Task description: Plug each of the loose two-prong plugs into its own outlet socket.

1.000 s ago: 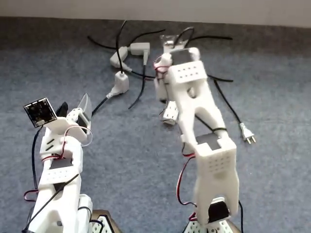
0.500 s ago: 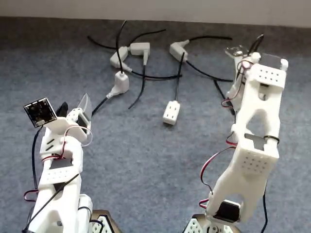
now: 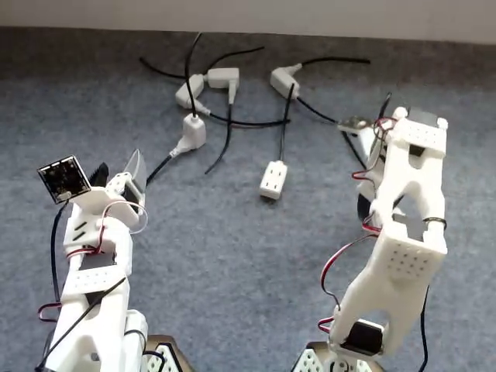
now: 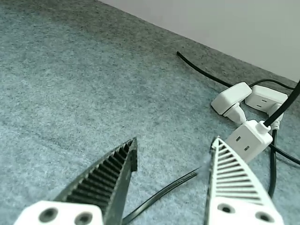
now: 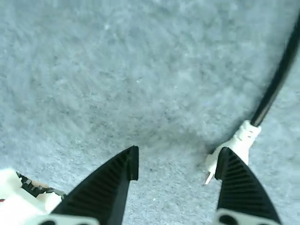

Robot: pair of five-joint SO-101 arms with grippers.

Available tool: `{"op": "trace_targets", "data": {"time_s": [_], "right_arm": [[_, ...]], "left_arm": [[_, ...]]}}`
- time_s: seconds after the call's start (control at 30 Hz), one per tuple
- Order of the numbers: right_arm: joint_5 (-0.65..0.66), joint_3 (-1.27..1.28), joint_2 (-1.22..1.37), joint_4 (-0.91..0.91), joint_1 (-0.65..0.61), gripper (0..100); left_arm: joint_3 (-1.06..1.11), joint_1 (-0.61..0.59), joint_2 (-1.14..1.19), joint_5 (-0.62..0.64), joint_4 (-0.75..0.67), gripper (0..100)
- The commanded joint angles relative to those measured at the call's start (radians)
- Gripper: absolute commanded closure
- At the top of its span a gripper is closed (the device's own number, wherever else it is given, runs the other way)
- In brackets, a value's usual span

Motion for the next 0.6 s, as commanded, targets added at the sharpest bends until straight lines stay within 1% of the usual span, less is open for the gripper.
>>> {"op": "trace_targets", "data": {"time_s": [0.0,0.07,0.17,0.37,0.5,0.57], "right_arm": [[0.020,0.007,-0.059,-0.041,0.030,74.6],[0.068,0.008,-0.059,-0.073,0.047,74.6],[0.144,0.001,-0.068,-0.073,0.079,74.6],[0.187,-0.084,-0.065,-0.073,0.142,74.6],[0.299,-0.168,-0.065,-0.015,0.160,74.6],[0.333,-0.199,-0.062,0.021,0.159,74.6]], "left_arm": [[-0.002,0.022,-0.008,0.000,-0.021,75],[-0.002,0.022,-0.008,0.000,-0.021,75],[-0.002,0.022,-0.008,0.000,-0.021,75],[-0.002,0.022,-0.008,0.000,-0.021,75],[-0.002,0.022,-0.008,0.000,-0.021,75],[-0.002,0.022,-0.008,0.000,-0.021,75]]}}
